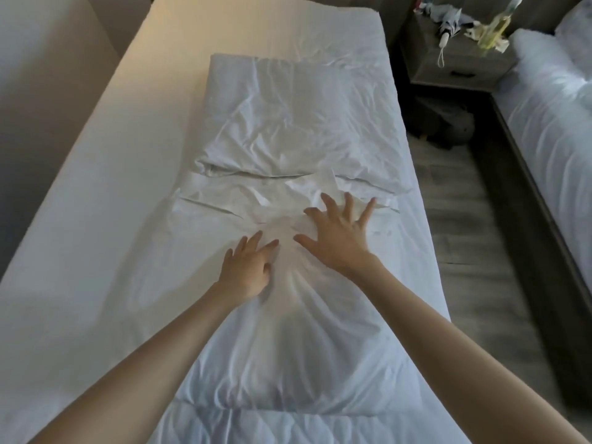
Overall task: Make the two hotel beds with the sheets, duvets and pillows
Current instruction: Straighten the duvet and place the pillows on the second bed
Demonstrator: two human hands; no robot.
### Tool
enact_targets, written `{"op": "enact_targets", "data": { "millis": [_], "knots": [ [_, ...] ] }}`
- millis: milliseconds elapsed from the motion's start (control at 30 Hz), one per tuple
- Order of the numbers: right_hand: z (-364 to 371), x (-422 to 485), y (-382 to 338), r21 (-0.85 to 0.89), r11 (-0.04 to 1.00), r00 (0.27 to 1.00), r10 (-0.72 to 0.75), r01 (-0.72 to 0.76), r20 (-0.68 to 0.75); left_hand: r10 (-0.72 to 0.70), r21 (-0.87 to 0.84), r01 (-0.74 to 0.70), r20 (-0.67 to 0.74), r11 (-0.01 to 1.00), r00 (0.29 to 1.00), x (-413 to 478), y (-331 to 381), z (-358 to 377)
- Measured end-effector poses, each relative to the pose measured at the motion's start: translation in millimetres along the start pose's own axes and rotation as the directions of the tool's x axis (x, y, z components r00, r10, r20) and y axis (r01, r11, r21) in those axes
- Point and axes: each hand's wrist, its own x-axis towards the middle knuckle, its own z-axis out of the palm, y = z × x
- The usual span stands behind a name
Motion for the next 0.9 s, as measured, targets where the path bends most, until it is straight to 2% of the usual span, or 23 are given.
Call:
{"op": "enact_targets", "data": {
  "millis": [100,200,300,400,500,567,633,700,767,900],
  "knots": [
    [28,-10,42,0.035,0.960,0.955,0.271,-0.277,0.117,-0.003,-0.018,0.003,0.032,1.000,0.999,9,4,6],
    [43,-14,70,-0.003,0.881,0.871,0.468,-0.473,0.150,0.034,-0.012,-0.035,-0.033,0.999,0.999,23,6,8],
    [56,-14,86,0.003,0.884,0.856,0.451,-0.467,0.253,0.068,0.004,-0.068,-0.060,0.998,0.996,41,6,2],
    [59,-14,98,0.162,0.864,0.847,0.403,-0.477,0.347,0.044,0.070,-0.042,-0.037,0.997,0.998,60,10,-2],
    [60,-19,103,0.156,0.882,0.887,0.410,-0.445,0.213,0.039,0.151,-0.045,0.043,0.987,0.998,76,17,-2],
    [63,-24,104,0.113,0.929,0.935,0.342,-0.351,0.091,0.055,0.155,-0.076,0.136,0.985,0.989,87,20,0],
    [57,-24,104,0.116,0.955,0.961,0.277,-0.274,-0.016,0.050,0.153,-0.073,0.149,0.986,0.988,96,20,2],
    [42,-21,106,0.132,0.955,0.952,0.283,-0.267,-0.115,0.113,0.171,-0.119,0.046,0.978,0.993,96,18,2],
    [25,-14,108,0.137,0.955,0.933,0.289,-0.264,-0.216,0.221,0.237,-0.186,-0.130,0.954,0.967,92,17,-7],
    [-5,22,119,0.147,0.955,0.887,0.293,-0.256,-0.358,0.236,0.231,-0.148,-0.421,0.962,0.876,103,19,-55]
  ]
}}
